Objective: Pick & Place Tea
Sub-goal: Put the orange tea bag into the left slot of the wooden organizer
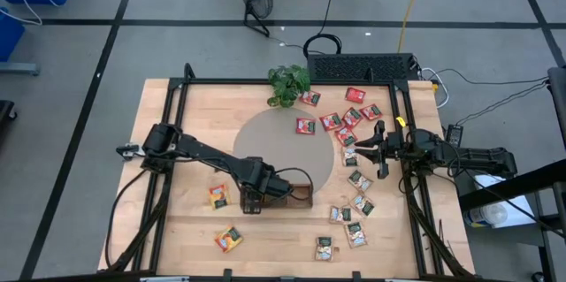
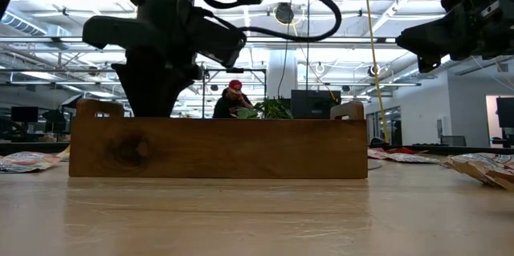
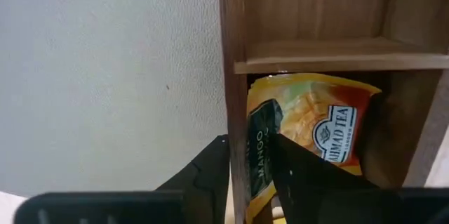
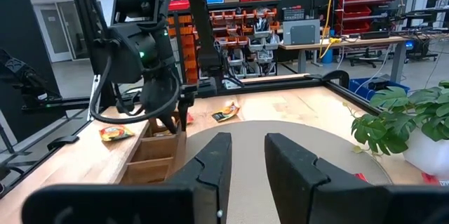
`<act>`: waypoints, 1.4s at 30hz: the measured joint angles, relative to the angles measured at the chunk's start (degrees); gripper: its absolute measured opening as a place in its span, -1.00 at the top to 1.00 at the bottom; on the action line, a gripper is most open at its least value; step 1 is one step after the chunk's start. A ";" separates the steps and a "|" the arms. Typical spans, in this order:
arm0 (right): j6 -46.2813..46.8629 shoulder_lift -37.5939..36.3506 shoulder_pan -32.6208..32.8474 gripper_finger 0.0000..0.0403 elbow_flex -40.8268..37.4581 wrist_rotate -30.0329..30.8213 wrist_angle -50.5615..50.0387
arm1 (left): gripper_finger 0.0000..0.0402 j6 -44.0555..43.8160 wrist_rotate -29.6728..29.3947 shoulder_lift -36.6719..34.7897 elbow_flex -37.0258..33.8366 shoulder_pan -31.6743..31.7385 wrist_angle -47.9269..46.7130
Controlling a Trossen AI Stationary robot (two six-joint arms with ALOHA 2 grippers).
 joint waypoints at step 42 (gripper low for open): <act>0.00 0.00 0.02 0.63 0.00 0.00 0.02 | 0.58 1.37 -2.58 0.00 4.28 -0.14 -1.51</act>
